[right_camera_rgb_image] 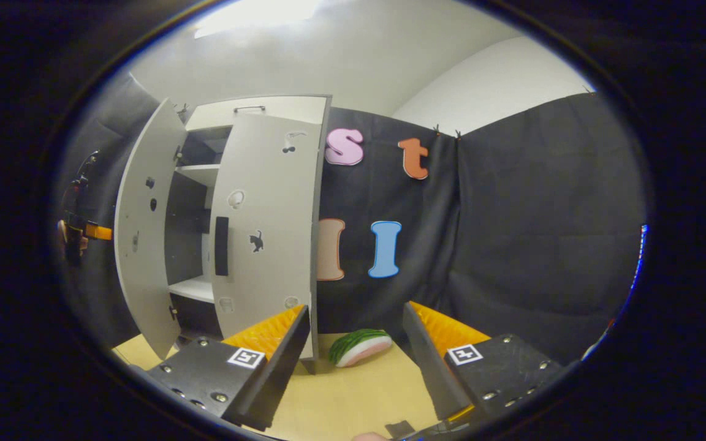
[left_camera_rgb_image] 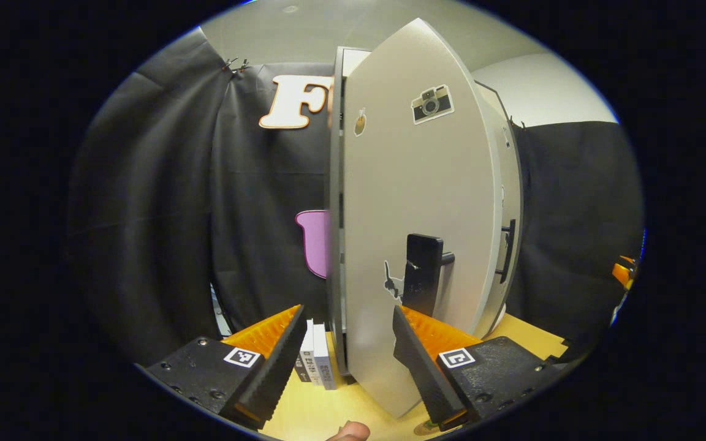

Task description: Grasp the bottle in the cabinet with the left hand and place it on the coaster, then close the right door with the right hand and the left door with the left hand.

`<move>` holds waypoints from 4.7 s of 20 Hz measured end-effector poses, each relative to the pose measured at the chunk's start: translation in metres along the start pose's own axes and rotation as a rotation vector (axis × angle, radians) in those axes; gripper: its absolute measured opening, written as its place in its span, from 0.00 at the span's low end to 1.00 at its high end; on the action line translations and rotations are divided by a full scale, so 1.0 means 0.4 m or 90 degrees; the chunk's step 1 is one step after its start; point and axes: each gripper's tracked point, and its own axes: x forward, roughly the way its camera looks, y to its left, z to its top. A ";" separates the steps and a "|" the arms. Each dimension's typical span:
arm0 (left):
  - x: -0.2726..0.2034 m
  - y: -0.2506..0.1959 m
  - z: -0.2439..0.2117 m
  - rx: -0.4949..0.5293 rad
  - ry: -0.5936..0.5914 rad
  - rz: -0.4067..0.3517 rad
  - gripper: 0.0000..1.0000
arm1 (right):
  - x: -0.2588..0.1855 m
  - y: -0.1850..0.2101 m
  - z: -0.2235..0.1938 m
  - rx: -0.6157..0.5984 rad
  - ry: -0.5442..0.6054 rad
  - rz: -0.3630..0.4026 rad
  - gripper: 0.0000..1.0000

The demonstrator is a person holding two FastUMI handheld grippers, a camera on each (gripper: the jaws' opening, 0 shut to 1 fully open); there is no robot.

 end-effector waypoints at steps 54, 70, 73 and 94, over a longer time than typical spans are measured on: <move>-0.277 -0.247 -0.030 -0.012 -0.030 0.045 0.94 | -0.080 0.257 0.157 0.037 -0.033 0.143 0.93; -0.314 -0.162 -0.028 -0.029 -0.032 0.087 0.90 | -0.119 0.453 0.172 0.056 -0.031 0.169 0.93; -0.328 -0.156 0.007 -0.018 -0.053 0.081 0.94 | -0.157 0.449 0.172 0.058 -0.018 0.171 0.93; -0.294 -0.216 -0.035 -0.001 -0.040 0.024 0.94 | -0.226 0.364 0.189 0.023 -0.019 0.128 0.89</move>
